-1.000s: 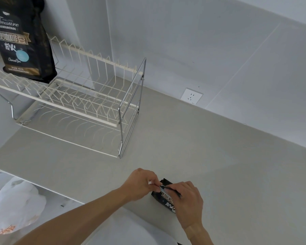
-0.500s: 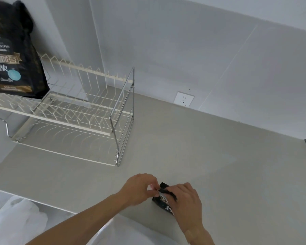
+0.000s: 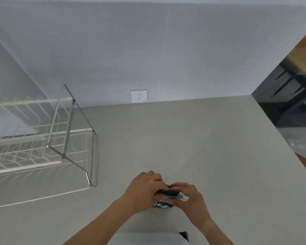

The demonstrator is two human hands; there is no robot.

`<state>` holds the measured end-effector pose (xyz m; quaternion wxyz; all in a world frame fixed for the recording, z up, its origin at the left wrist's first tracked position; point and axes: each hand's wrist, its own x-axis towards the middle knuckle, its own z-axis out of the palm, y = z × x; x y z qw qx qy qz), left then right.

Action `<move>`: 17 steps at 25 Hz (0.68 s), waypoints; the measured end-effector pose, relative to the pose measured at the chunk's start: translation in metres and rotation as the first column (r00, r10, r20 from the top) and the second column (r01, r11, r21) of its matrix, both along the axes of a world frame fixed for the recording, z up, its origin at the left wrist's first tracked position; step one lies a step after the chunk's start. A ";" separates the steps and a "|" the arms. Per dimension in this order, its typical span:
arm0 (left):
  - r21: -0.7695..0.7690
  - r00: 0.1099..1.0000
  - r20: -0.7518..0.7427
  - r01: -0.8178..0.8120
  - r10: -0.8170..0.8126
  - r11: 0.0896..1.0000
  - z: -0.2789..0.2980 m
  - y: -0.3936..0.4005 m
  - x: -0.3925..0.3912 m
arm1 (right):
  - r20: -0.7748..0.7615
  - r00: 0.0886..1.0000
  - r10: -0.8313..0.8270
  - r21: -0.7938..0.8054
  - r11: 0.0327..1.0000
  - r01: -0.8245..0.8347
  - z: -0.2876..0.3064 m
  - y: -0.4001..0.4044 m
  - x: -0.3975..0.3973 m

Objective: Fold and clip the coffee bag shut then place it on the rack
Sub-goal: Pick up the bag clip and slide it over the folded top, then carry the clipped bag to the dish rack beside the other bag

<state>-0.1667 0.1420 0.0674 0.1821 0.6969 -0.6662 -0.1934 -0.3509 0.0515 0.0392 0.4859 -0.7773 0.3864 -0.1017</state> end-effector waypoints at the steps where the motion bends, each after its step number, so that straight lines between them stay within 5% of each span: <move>1: -0.012 1.000 -0.012 -0.006 0.006 1.000 0.000 -0.003 -0.004 | 0.028 0.999 -0.044 0.044 0.998 0.043 -0.004 0.001 0.001; 4: -0.039 0.996 -0.079 -0.056 0.053 0.998 -0.003 -0.003 -0.011 | 0.041 0.989 -0.140 0.159 0.978 0.132 -0.012 0.001 0.001; 11: -0.027 0.929 -0.295 -0.243 0.225 0.970 -0.012 0.007 -0.012 | 0.052 0.998 -0.019 0.028 0.999 0.018 -0.021 -0.002 0.004; 17: 0.144 0.917 -0.267 -0.265 0.296 0.953 -0.023 0.018 0.008 | 0.008 0.999 -0.037 0.330 0.944 0.032 -0.033 0.001 -0.010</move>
